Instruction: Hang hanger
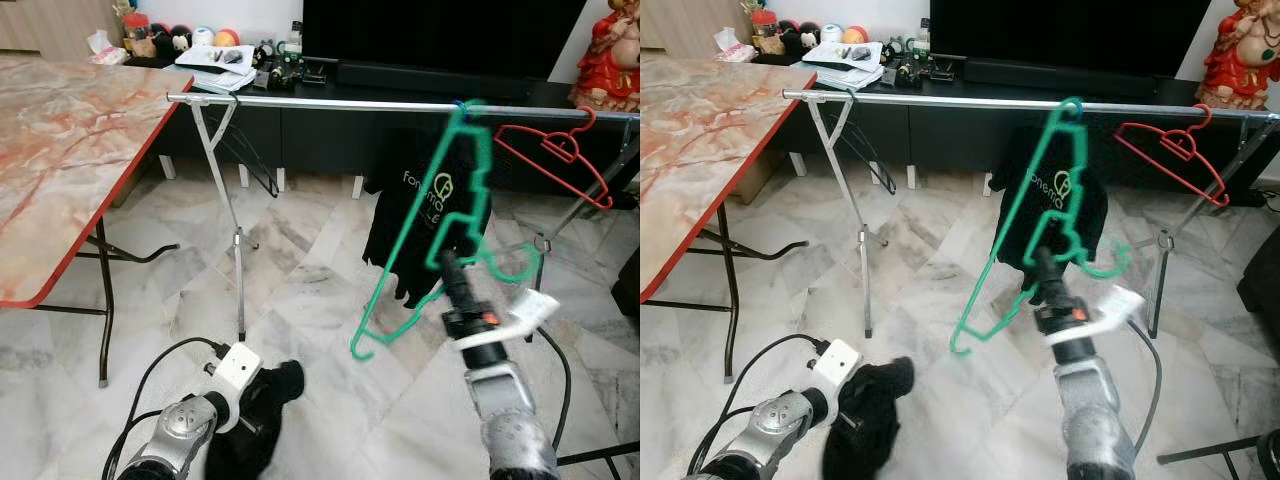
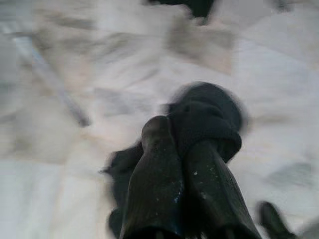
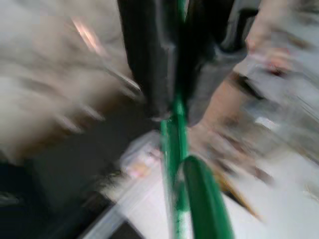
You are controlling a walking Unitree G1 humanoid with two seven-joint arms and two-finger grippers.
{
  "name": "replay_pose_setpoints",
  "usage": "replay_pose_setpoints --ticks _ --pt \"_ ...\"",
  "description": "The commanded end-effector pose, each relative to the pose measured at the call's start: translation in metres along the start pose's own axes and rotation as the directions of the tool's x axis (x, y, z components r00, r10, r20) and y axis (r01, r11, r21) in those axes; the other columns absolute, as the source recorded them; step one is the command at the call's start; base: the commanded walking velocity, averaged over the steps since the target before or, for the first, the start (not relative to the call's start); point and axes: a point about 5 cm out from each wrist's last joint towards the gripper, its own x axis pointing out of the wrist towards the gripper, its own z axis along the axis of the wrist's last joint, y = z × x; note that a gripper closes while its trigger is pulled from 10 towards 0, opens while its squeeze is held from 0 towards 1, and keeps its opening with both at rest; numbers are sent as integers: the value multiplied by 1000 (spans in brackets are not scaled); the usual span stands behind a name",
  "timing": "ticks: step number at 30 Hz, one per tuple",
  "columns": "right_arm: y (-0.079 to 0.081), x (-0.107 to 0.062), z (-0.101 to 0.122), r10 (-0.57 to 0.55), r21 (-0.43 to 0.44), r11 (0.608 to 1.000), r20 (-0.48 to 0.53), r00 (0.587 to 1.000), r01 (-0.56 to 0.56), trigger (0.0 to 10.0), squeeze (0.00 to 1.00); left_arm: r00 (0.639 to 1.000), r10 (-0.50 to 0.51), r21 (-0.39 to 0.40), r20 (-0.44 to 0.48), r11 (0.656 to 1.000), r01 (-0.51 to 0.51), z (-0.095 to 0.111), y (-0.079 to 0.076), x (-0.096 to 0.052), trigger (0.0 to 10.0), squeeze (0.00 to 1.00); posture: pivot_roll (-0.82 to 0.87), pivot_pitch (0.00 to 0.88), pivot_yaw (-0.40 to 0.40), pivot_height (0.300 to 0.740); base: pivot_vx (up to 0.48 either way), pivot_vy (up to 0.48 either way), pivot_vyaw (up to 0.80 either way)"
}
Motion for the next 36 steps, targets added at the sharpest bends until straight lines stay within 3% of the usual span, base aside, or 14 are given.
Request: replay_pose_setpoints --ticks 1,6,7,9,10,11,12,13,15,17,18,26,30,36 --pt "-28 -15 -27 -233 -277 944 -184 955 177 10000 0 987 160 -54 17 986 -159 2 16 -3 0 0 8 113 -38 740 0 0 0" --pt "-49 -37 -48 -384 -374 887 -266 884 273 10000 0 949 304 -175 81 942 -287 5 29 -9 0 0 14 114 -37 740 0 0 0" --pt "-52 -42 -51 -413 -402 869 -268 870 289 10000 0 940 327 -205 95 931 -303 6 30 -11 941 0 13 115 -36 740 0 0 0" --pt "-57 -47 -55 -447 -421 852 -278 851 310 10000 0 932 343 -233 116 922 -310 7 31 -12 941 0 11 115 -35 740 0 0 0" --pt "-74 -69 -67 -583 -441 786 -291 759 434 10000 0 914 370 -246 170 913 -324 9 31 -17 10000 0 20 115 -34 740 0 0 0" --pt "-74 -69 -67 -583 -441 786 -291 759 434 10000 0 914 370 -246 170 913 -324 9 31 -17 10000 0 20 115 -34 740 0 0 0" --pt "-80 -79 -72 -634 -445 753 -297 714 484 10000 0 904 381 -245 194 911 -331 12 31 -19 10000 0 23 114 -34 740 0 0 0" --pt "-89 -101 -85 -714 -476 689 -318 623 547 10000 0 875 415 -265 250 898 -350 20 33 -23 10000 0 35 110 -34 740 0 0 0" --pt "-90 -107 -88 -732 -489 672 -323 600 557 10000 0 865 427 -275 264 893 -357 23 33 -24 10000 0 35 110 -34 740 0 0 0" --pt "-95 -133 -103 -790 -556 607 -345 507 567 10000 0 827 453 -347 333 874 -339 37 30 -28 10000 0 42 109 -31 740 0 0 0" --pt "-95 -140 -107 -794 -568 603 -357 492 561 10000 0 820 455 -354 348 873 -335 40 27 -29 10000 0 40 109 -30 740 0 0 0" --pt "-93 -166 -123 -796 -578 603 -391 462 550 10000 0 805 475 -350 355 866 -357 41 15 -39 10000 0 23 88 -22 740 0 0 0" --pt "-92 -178 -130 -797 -642 599 -421 434 478 10000 0 806 478 -338 349 866 -368 39 17 -48 10000 0 20 66 -14 740 0 0 0" --pt "-88 -175 -134 -786 -659 610 -430 445 441 10000 0 810 502 -377 304 844 -382 33 16 -56 10000 0 14 51 -6 740 0 0 0"
